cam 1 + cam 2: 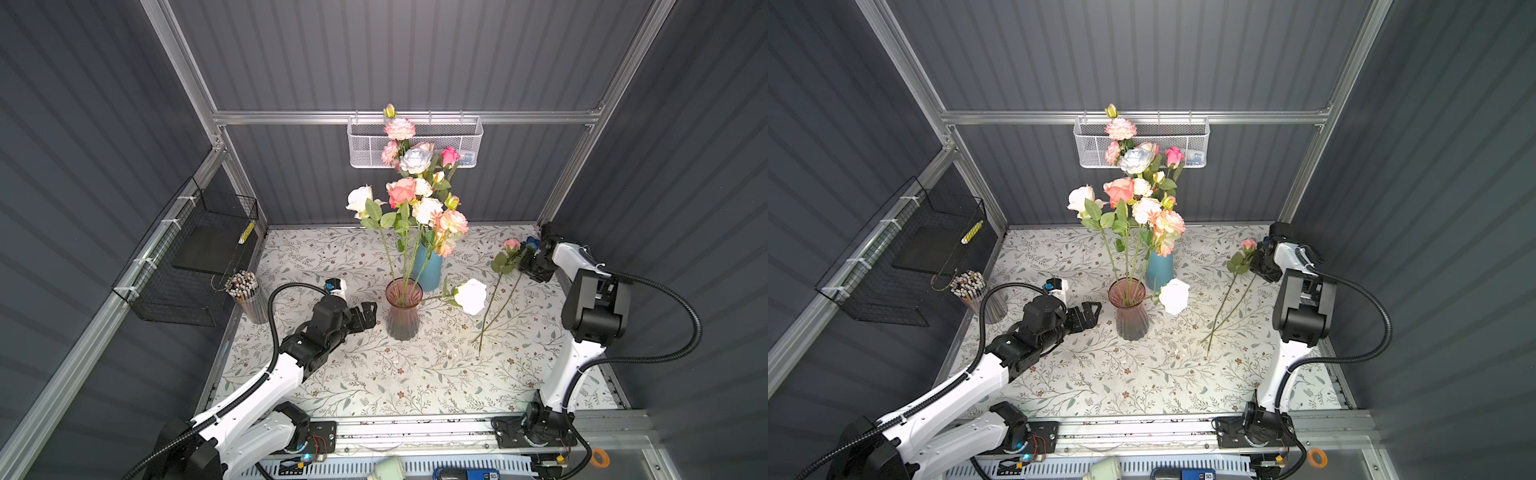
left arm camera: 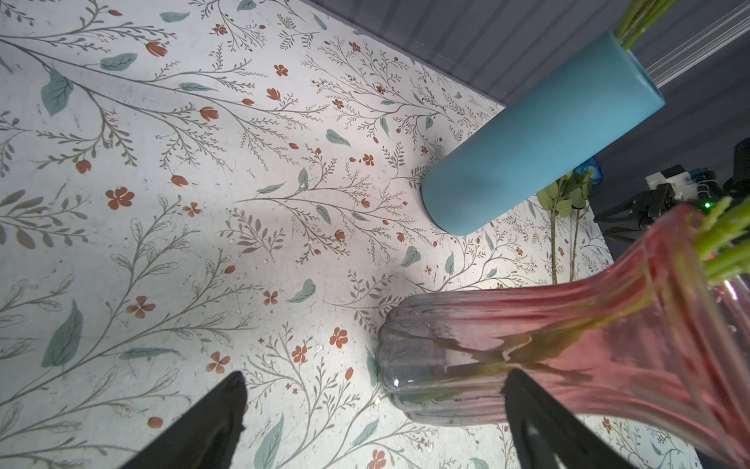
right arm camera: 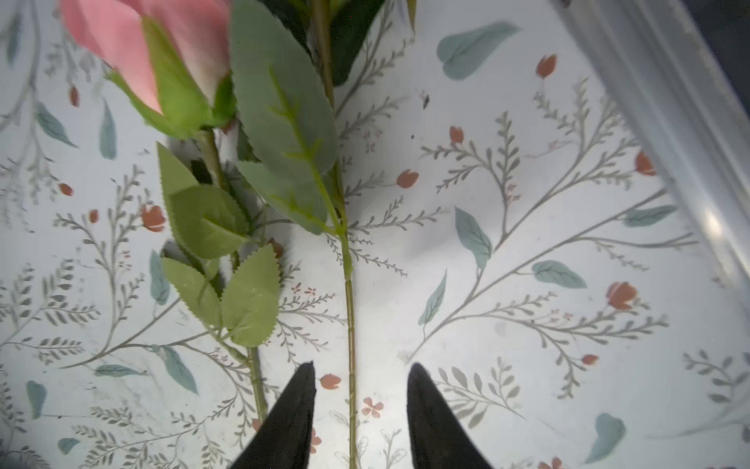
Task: Arrange flowers in a vase
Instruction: Pick up the flower from the top-right of the table.
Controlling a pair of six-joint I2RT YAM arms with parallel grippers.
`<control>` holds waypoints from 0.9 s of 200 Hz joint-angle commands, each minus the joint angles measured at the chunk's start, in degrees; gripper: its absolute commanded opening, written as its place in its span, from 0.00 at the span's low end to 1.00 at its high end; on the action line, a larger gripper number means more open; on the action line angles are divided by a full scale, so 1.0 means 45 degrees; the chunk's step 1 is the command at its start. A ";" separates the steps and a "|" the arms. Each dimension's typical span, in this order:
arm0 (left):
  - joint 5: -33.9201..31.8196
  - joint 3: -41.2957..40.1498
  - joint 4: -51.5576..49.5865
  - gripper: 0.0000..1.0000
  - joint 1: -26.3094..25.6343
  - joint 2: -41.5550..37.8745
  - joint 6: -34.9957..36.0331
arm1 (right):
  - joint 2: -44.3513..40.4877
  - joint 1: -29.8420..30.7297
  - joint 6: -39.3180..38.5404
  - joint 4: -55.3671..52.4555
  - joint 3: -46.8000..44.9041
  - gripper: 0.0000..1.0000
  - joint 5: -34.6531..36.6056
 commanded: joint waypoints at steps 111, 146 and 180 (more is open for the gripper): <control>0.0053 0.0686 0.0668 1.00 0.0012 0.0762 0.0348 | 0.2393 -0.0098 -0.0551 -0.1474 0.2737 0.15 0.0049; -0.0005 0.0812 0.0522 1.00 0.0021 0.0793 0.0448 | 0.1303 0.0079 -0.0474 -0.0725 0.1796 0.07 0.0270; -0.0063 0.0962 0.0426 1.00 0.0012 0.0685 0.0527 | -0.0977 0.0798 -0.0403 0.0039 0.0317 0.04 0.1699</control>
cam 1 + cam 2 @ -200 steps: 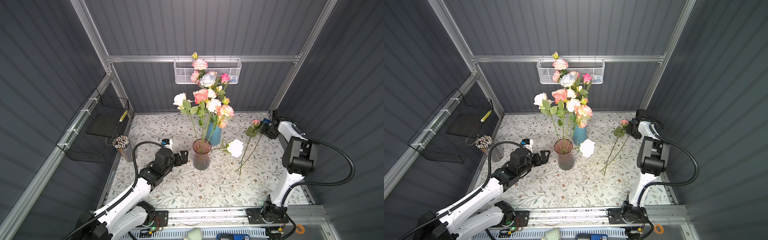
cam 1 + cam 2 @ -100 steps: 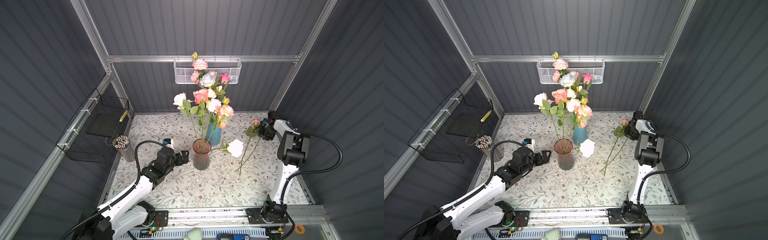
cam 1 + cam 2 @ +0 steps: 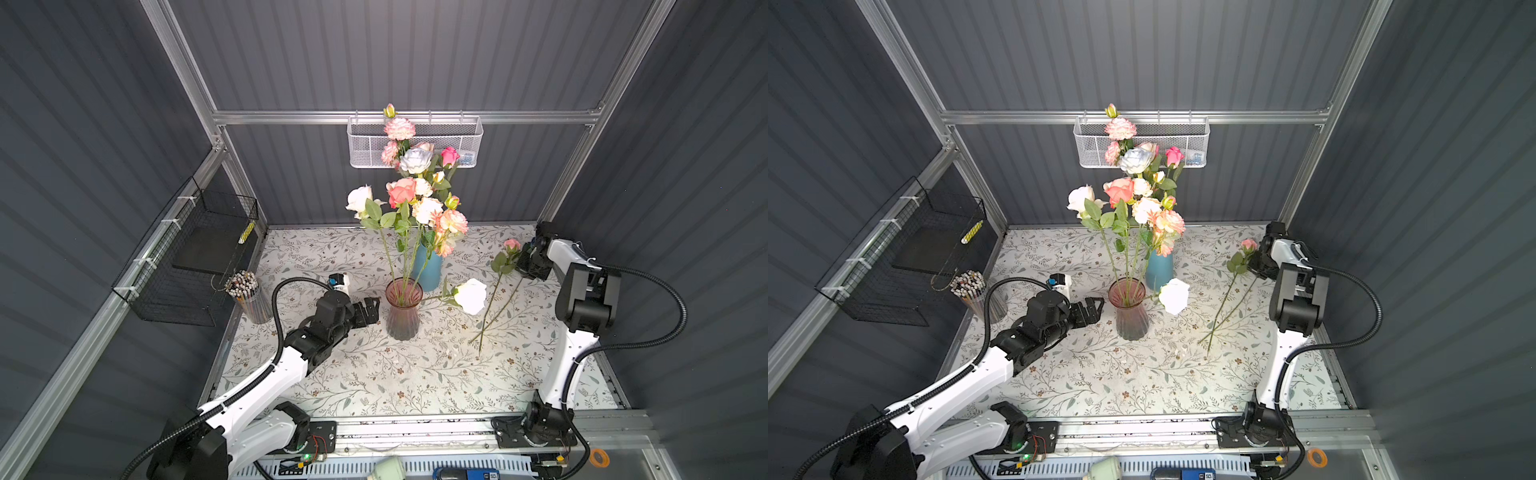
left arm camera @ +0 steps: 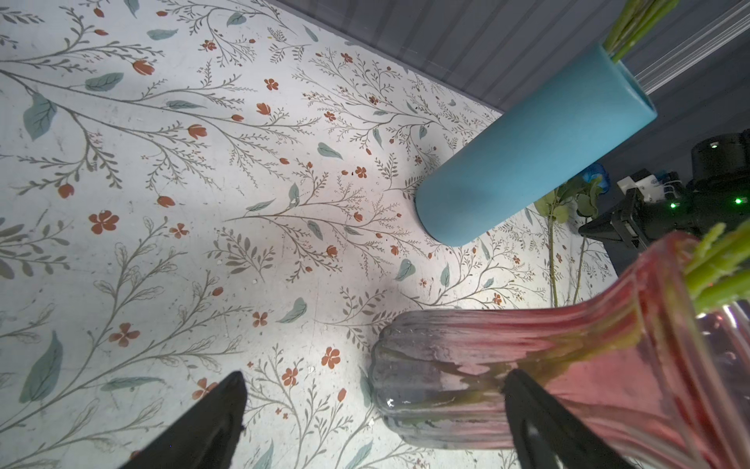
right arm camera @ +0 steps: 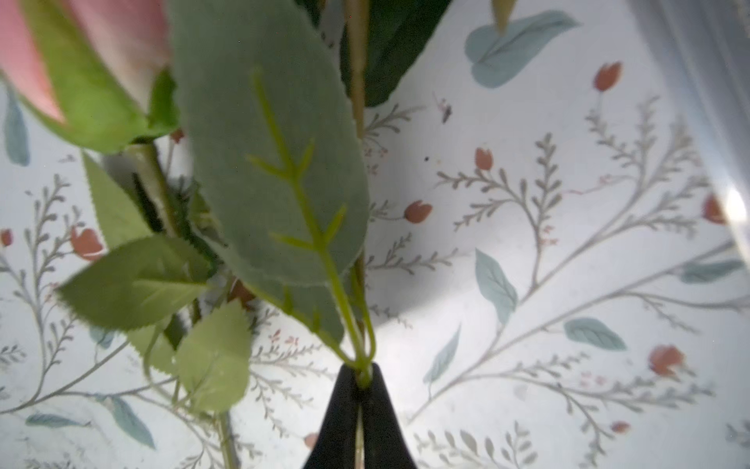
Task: Arrange flowers in a vase
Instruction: Pick up the flower from the top-right of the table.
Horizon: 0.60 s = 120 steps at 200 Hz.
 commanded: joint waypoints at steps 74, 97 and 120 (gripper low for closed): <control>0.0059 0.0715 -0.0728 1.00 0.0012 -0.0895 0.0176 | -0.6591 0.2105 -0.0163 0.1347 -0.3165 0.03 0.3354; -0.0012 0.0771 -0.1025 1.00 0.0021 -0.1323 0.0073 | -0.8276 0.2594 0.0116 0.1806 -0.3787 0.04 0.2346; -0.0173 0.0790 -0.1273 0.99 0.0012 -0.1715 -0.0048 | -0.9938 0.3621 0.0109 0.2136 -0.4069 0.04 0.2497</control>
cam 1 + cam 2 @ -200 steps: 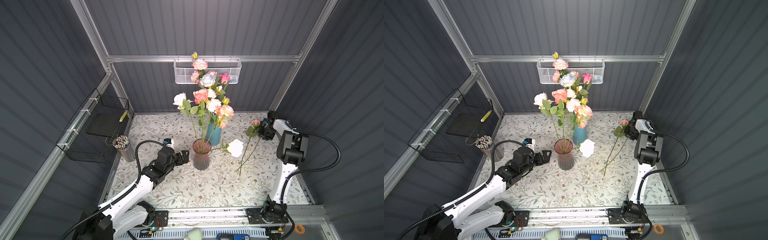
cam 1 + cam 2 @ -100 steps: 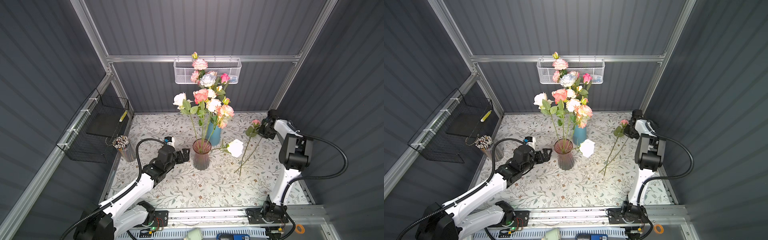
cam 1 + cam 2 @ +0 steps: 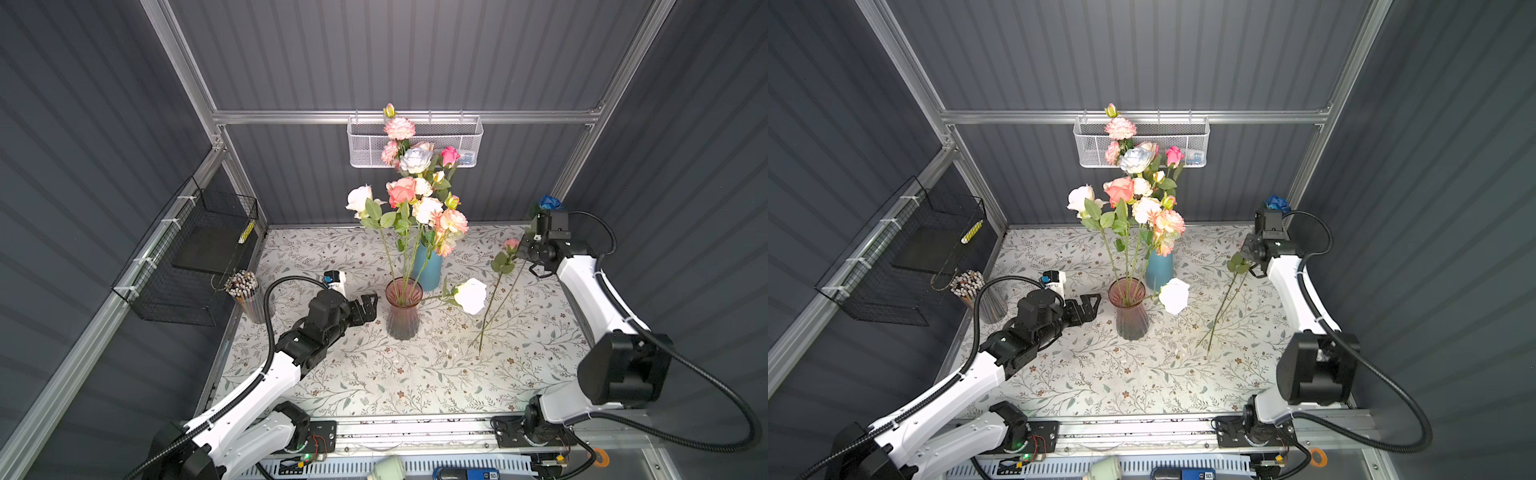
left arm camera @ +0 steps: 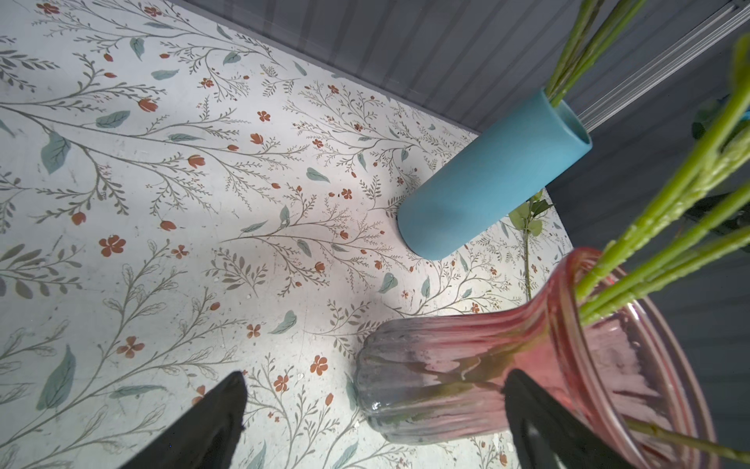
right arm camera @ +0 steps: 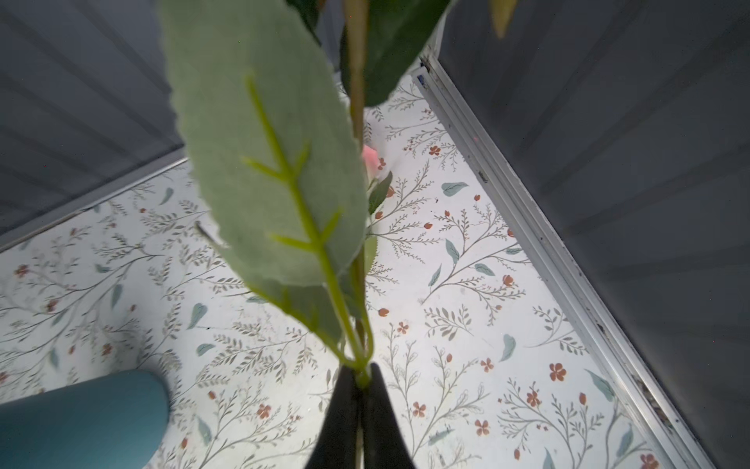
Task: Arrange flowers in a vase
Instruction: Pick up the flower from the top-right of the table, then place the flower in the vase.
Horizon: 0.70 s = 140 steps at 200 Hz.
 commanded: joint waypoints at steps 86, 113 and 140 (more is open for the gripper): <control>0.0104 0.1630 -0.1472 1.00 0.0014 -0.2094 0.0487 | -0.6249 0.3893 0.0162 0.3260 -0.0959 0.04 -0.0179; 0.1068 0.1772 -0.1162 1.00 0.0012 -0.3080 0.1123 | -0.6571 0.4911 -0.0521 0.4387 -0.0798 0.05 0.0119; 0.2499 0.1790 -0.0767 0.99 0.0012 -0.3057 0.1094 | -0.5761 0.5147 -0.1133 0.4439 0.0745 0.05 0.0337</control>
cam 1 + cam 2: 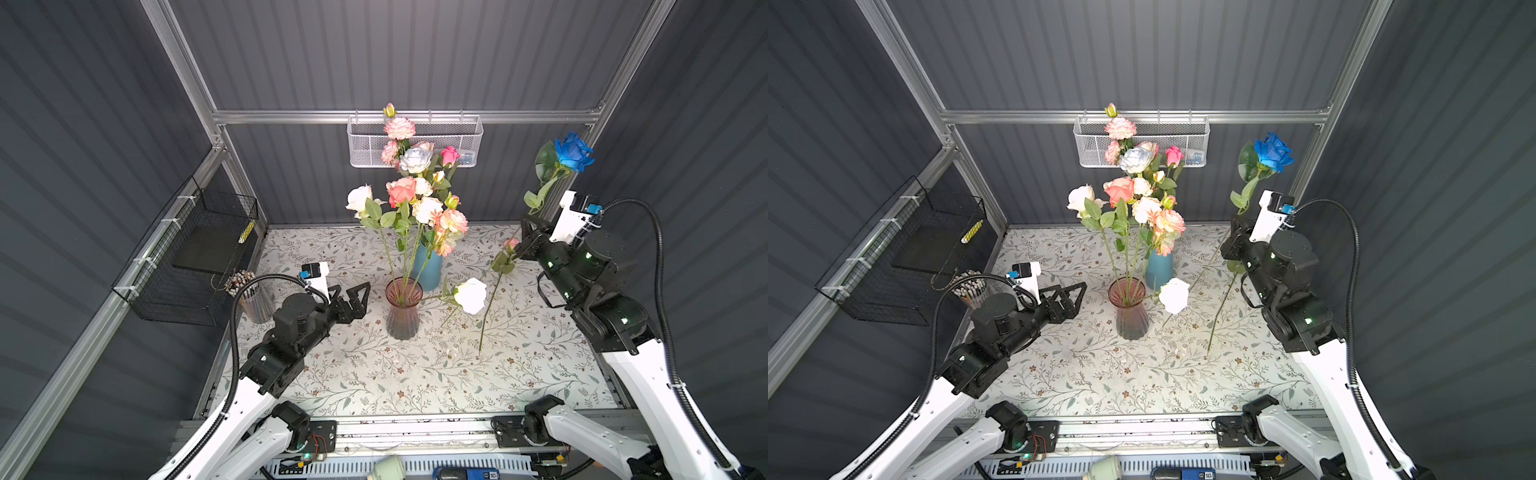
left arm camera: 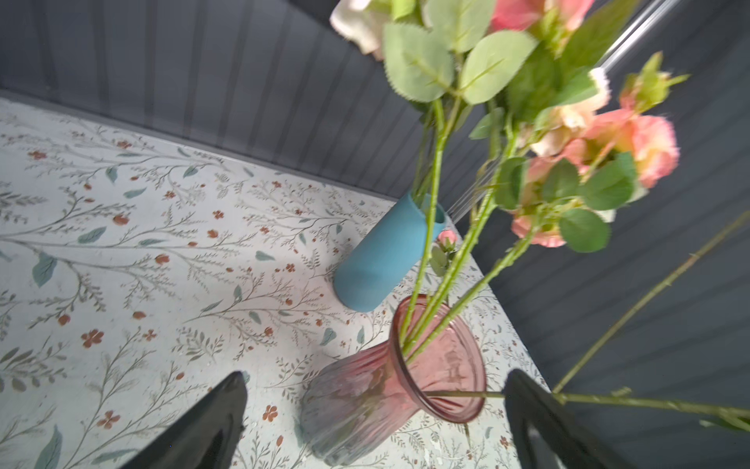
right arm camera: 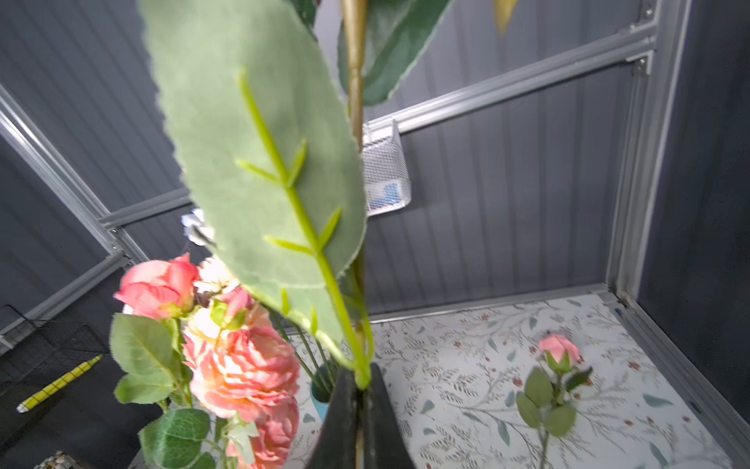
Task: Arrange flowers in a vase
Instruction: Place the flower in the vase.
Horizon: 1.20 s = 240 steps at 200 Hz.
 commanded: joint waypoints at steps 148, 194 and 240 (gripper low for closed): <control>0.1820 0.0908 0.0251 1.00 0.0012 0.0537 0.0248 | 0.3797 0.2187 -0.1147 0.1320 0.4745 0.05 -0.0550; 0.1707 0.1020 0.0031 1.00 0.0012 0.0548 0.0431 | 0.4466 0.3067 -0.1856 0.2075 0.4663 0.05 -0.0586; 0.1643 0.1020 0.0011 1.00 0.0012 0.0567 0.0585 | 0.5003 0.4071 -0.2991 0.3006 0.4102 0.06 -0.0910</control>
